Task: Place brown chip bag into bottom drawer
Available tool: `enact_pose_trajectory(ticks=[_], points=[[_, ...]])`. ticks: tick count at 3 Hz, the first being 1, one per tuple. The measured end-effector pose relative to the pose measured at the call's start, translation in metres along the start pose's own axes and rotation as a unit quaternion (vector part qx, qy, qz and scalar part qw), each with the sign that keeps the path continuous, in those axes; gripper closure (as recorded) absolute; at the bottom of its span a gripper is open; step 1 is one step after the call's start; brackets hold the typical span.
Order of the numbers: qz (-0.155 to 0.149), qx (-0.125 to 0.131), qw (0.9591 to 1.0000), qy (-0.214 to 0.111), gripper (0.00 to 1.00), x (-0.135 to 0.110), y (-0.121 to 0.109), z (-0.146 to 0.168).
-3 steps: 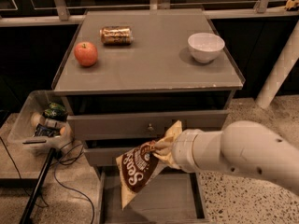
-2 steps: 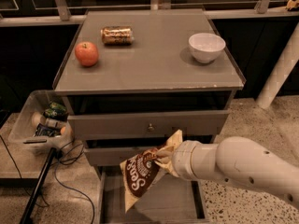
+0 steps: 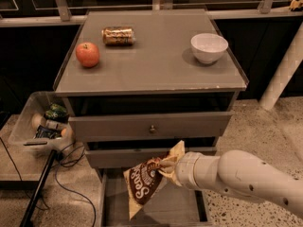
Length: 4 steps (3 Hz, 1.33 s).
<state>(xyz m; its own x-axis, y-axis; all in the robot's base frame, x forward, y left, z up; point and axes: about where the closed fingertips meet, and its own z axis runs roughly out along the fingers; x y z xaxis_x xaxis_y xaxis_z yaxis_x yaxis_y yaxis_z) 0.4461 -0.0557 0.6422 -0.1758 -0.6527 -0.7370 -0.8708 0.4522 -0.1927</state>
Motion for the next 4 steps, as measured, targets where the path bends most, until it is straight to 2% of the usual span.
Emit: enact_pose_trajectory(ticks=[1,2,4], points=[[0.006,-0.01,0.9999,0.007,1.0,0.006,0.004,0.017],[0.029,-0.021,0.999,0.028,1.0,0.031,0.006,0.052],[0.091,-0.023,0.9935,0.064,1.0,0.102,0.002,0.105]])
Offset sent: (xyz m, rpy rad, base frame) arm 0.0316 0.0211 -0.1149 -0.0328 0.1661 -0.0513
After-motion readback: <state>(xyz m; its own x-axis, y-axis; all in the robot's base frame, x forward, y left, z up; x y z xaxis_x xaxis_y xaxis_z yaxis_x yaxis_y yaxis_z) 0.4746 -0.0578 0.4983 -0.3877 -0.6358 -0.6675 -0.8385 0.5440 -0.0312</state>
